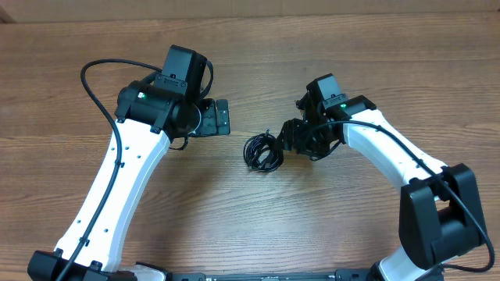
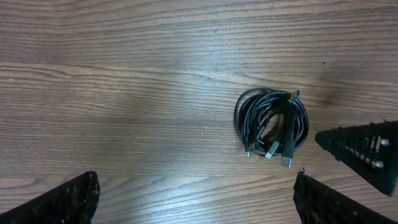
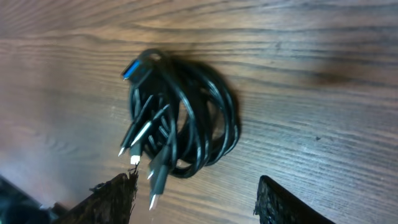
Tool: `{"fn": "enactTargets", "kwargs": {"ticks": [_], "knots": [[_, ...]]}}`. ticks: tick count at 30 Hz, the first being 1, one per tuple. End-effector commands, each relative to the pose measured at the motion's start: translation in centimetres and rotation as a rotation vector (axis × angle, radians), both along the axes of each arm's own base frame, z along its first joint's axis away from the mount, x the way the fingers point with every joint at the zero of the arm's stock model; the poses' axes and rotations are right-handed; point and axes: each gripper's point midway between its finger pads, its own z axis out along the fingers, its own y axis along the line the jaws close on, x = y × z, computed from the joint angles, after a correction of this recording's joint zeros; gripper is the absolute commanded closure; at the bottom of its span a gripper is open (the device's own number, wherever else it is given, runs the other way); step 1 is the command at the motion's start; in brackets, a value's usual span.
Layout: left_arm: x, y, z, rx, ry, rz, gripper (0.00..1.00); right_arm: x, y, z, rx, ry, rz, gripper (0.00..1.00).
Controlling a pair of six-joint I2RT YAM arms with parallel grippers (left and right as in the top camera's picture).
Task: Untangle cables
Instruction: 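Close the right gripper on a black cable in the bundle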
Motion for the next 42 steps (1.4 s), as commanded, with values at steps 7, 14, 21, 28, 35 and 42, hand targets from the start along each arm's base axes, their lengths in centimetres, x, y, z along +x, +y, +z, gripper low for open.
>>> {"fn": "enactTargets", "kwargs": {"ticks": [7, 14, 21, 28, 35, 42], "knots": [[0.2, 0.3, 0.0, 0.004, 0.000, 0.029, 0.00, 0.7, 1.5, -1.0, -0.029, -0.060, -0.002, 0.44], [0.2, 0.3, 0.0, 0.005, 0.001, 0.029, 0.00, 1.1, 1.8, -0.9, -0.018, -0.071, -0.018, 0.53], [0.2, 0.3, 0.0, 0.005, 0.001, 0.029, 0.00, 0.5, 2.2, -1.5, -0.018, -0.068, -0.005, 0.54], [0.3, 0.3, 0.0, 0.005, 0.001, 0.029, 0.00, 0.3, 3.6, -2.0, 0.007, -0.105, 0.014, 0.58], [0.3, 0.3, 0.0, 0.005, 0.001, 0.029, 0.00, 0.7, 3.5, -2.2, -0.030, -0.137, 0.012, 0.58], [0.3, 0.3, 0.0, 0.004, 0.001, 0.029, 0.00, 0.1, 3.2, -2.7, -0.046, -0.117, 0.013, 0.64]]}}
